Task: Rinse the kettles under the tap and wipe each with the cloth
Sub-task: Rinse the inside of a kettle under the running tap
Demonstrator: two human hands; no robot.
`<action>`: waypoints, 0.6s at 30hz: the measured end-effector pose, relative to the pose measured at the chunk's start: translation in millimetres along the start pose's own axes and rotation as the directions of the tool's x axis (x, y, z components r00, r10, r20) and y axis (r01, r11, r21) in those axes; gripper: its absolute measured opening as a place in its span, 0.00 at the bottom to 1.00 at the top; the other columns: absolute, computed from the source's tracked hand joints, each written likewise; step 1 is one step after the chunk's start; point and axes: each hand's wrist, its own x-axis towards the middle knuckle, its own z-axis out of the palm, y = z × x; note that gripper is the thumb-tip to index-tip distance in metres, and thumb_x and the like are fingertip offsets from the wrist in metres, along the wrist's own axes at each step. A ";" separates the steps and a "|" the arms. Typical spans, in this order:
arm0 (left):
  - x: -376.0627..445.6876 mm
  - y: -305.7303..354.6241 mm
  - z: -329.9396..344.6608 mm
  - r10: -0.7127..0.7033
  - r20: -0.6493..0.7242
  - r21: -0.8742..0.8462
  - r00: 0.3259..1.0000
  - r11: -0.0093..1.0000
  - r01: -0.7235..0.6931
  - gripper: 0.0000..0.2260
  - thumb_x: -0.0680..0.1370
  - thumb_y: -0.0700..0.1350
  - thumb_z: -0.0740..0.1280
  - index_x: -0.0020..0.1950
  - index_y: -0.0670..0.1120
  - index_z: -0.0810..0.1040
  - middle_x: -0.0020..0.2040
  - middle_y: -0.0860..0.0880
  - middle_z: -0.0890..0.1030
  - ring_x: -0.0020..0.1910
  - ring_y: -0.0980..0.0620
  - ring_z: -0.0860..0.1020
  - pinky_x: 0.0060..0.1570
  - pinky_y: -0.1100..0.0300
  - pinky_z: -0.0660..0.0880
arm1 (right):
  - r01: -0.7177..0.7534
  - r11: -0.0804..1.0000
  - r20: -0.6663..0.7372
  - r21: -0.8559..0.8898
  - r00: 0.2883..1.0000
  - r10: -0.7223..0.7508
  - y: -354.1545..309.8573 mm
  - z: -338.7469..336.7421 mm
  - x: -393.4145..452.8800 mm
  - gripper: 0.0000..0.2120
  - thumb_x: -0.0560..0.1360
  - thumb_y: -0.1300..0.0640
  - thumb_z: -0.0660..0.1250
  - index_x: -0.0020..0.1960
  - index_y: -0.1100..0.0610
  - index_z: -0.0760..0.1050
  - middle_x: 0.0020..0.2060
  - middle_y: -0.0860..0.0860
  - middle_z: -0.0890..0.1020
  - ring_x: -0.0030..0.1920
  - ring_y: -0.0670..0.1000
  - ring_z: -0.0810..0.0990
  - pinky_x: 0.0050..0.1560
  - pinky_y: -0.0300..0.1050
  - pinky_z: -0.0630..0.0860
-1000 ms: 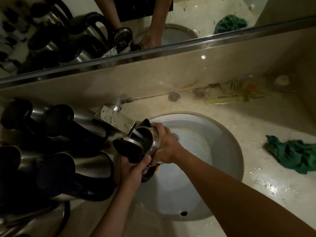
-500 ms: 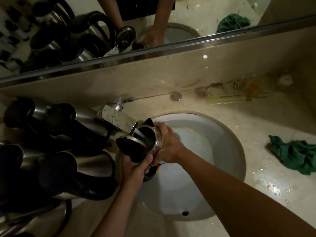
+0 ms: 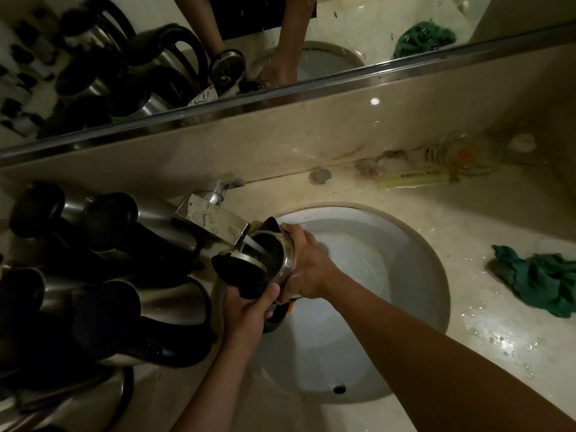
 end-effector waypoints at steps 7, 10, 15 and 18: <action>-3.7 -8.6 6.1 -0.006 -0.036 0.072 0.999 0.997 0.009 0.26 0.70 0.43 0.80 0.66 0.49 0.75 0.52 0.38 0.84 0.39 0.38 0.80 0.31 0.56 0.78 | 0.009 0.998 0.008 0.066 1.000 -0.010 13.1 -1.3 -1.8 0.68 0.47 0.47 0.86 0.79 0.44 0.53 0.77 0.51 0.62 0.75 0.59 0.66 0.71 0.58 0.75; -5.4 -11.2 14.8 0.007 -0.079 0.102 0.997 0.995 0.001 0.29 0.68 0.45 0.81 0.66 0.49 0.75 0.56 0.34 0.82 0.55 0.25 0.76 0.48 0.33 0.79 | 0.021 0.996 -0.006 0.084 1.000 -0.021 21.7 -1.5 -1.0 0.68 0.44 0.43 0.83 0.78 0.42 0.54 0.75 0.50 0.65 0.74 0.57 0.68 0.71 0.59 0.76; -5.1 -10.4 15.9 0.004 -0.077 0.095 0.997 0.995 0.003 0.35 0.61 0.55 0.79 0.66 0.50 0.76 0.57 0.35 0.82 0.52 0.25 0.77 0.42 0.39 0.81 | 0.028 0.994 0.009 0.101 1.000 -0.029 23.7 -2.7 -0.2 0.67 0.46 0.45 0.84 0.79 0.43 0.54 0.75 0.50 0.64 0.74 0.57 0.67 0.71 0.58 0.75; -4.4 -11.6 14.2 -0.002 -0.069 0.069 0.998 0.998 0.007 0.34 0.60 0.54 0.79 0.64 0.50 0.77 0.55 0.37 0.83 0.39 0.44 0.79 0.30 0.60 0.74 | 0.022 0.994 0.023 0.107 0.999 -0.024 23.4 -3.8 -0.4 0.67 0.47 0.48 0.85 0.79 0.43 0.53 0.76 0.50 0.64 0.74 0.58 0.67 0.72 0.59 0.75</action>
